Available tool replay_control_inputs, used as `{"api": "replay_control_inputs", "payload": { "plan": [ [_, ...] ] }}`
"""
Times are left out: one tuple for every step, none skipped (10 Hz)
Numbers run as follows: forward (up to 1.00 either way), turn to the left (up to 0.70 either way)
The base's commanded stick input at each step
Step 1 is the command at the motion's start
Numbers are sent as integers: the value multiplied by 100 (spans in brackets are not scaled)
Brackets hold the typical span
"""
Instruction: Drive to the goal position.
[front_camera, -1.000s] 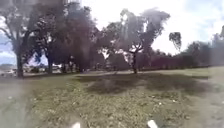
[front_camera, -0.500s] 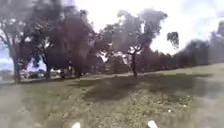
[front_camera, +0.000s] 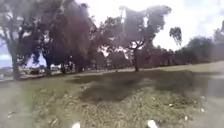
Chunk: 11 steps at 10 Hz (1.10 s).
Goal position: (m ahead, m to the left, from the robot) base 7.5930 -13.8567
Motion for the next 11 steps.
{"api": "replay_control_inputs", "payload": {
  "plan": [
    [70,0],
    [70,0],
    [70,0],
    [70,0],
    [70,0],
    [70,0],
    [70,0],
    [70,0],
    [70,13],
    [70,35],
    [70,35]
  ]
}}
